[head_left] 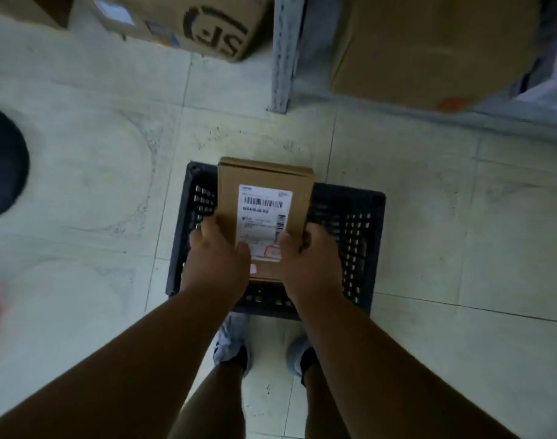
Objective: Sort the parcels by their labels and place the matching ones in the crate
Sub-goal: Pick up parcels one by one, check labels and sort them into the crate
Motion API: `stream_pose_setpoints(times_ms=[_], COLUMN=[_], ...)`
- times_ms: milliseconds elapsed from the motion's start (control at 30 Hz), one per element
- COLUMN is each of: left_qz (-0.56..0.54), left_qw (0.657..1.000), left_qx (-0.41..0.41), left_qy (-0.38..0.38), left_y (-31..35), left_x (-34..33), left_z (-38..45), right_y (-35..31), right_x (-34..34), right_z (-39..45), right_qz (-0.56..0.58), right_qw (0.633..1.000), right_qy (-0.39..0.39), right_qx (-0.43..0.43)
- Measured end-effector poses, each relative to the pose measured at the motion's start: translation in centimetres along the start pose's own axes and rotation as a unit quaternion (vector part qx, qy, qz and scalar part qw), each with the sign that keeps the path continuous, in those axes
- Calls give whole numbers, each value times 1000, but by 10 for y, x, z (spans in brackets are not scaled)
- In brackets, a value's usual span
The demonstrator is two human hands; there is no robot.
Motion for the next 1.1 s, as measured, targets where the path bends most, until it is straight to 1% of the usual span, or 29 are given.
stream_pose_setpoints(times_ms=[100, 233, 333, 400, 467, 533, 600, 733, 867, 933, 967, 1000, 1033, 1067, 1100], left_qz=[42, 107, 140, 191, 216, 237, 254, 265, 316, 342, 347, 369, 375, 403, 416], left_qw=[996, 985, 971, 957, 954, 951, 945, 936, 915, 910, 906, 889, 881, 870, 872], left_qx=[72, 118, 159, 164, 148, 137, 141, 142, 154, 145, 144, 150, 158, 157, 149], left_qy=[-38, -67, -113, -141, -144, -141, -148, -183, -199, -183, -196, -225, -243, -237, -210], left_y=[-62, -112, -138, -148, -153, -158, -167, -176, -175, -170, -167, -167, -165, -157, -146], left_x=[-45, -90, -117, -125, -124, -119, -114, -117, -121, -119, -123, -128, -128, -124, -117], left_z=[61, 126, 161, 177, 189, 200, 209, 219, 219, 221, 222, 220, 216, 211, 206], right_y=[55, 118, 148, 155, 159, 157, 150, 141, 146, 146, 146, 144, 141, 135, 127], right_x=[-57, -106, -138, -150, -162, -170, -182, -195, -197, -197, -196, -193, -188, -181, -171], right_z=[60, 125, 159, 172, 180, 188, 193, 197, 193, 192, 191, 188, 186, 182, 176], right_qz=[25, 68, 76, 66, 50, 30, -26, -102, -103, -110, -117, -128, -137, -148, -160], right_qw=[997, 990, 982, 981, 977, 975, 971, 973, 970, 963, 959, 956, 955, 955, 956], right_qy=[-56, -60, -80, -89, -119, -156, -199, -184, -191, -217, -227, -232, -228, -223, -217], right_qx=[-43, -112, -151, -158, -166, -153, -130, -91, -111, -116, -122, -126, -128, -125, -116])
Point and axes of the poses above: each hand's wrist, its own z-axis towards the middle knuckle, its own x-axis out of the back of the hand, y = z × x, the point moved 10 cm from there along z, towards the middle knuckle, and after that the axes turned 14 degrees about -y, right-handed, at the moved point
